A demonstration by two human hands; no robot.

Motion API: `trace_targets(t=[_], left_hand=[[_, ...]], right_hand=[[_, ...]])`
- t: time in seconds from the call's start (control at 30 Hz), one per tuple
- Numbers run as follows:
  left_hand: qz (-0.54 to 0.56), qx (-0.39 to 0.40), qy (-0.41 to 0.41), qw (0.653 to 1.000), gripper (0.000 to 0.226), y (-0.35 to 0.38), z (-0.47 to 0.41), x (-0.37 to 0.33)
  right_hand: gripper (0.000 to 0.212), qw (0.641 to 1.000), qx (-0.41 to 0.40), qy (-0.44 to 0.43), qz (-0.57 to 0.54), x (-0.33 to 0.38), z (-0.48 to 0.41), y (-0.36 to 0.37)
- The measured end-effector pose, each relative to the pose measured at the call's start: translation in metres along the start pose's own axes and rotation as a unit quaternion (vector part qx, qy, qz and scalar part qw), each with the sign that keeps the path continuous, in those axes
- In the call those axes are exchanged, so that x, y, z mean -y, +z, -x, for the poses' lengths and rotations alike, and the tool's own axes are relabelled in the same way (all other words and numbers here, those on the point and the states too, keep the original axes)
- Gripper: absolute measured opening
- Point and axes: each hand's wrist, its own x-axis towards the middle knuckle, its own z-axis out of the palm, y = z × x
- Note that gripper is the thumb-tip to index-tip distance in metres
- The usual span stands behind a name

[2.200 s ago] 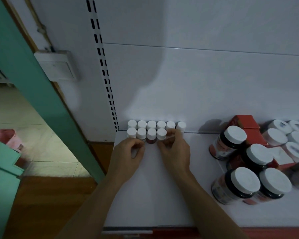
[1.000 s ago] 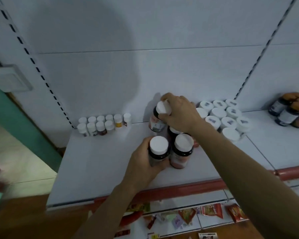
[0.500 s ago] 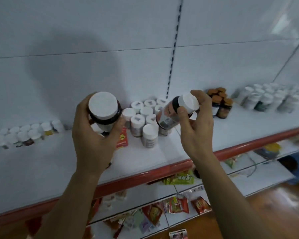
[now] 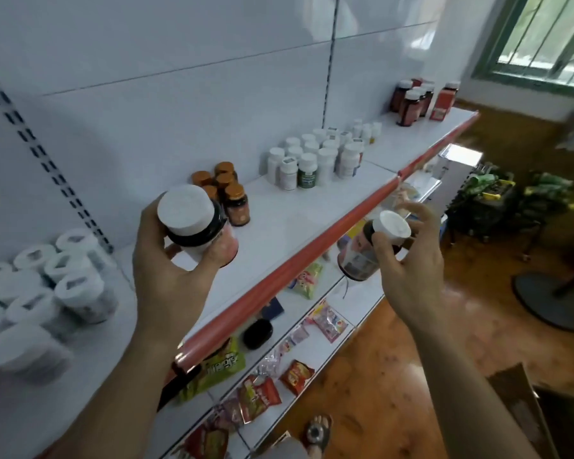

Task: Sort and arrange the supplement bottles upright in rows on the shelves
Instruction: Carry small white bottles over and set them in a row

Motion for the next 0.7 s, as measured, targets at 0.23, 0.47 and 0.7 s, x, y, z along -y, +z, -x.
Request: trace_targets(t=[0.23, 0.47, 0.7], left_hand=[[0.053, 0.037, 0.003, 0.998, 0.061, 0.164, -0.053, 0.032], [0.083, 0.110, -0.022, 0.990, 0.061, 0.331, -0.114, 0.032], [0.079, 0.151, -0.030, 0.985, 0.057, 0.487, -0.149, 0.027]], right_hand=[[0.059, 0.997, -0.018, 0.063, 0.043, -0.093, -0.122, -0.059], [0.058, 0.994, -0.014, 0.071, 0.078, -0.161, -0.242, -0.096], [0.052, 0.989, -0.017, 0.096, 0.109, -0.250, -0.352, -0.149]])
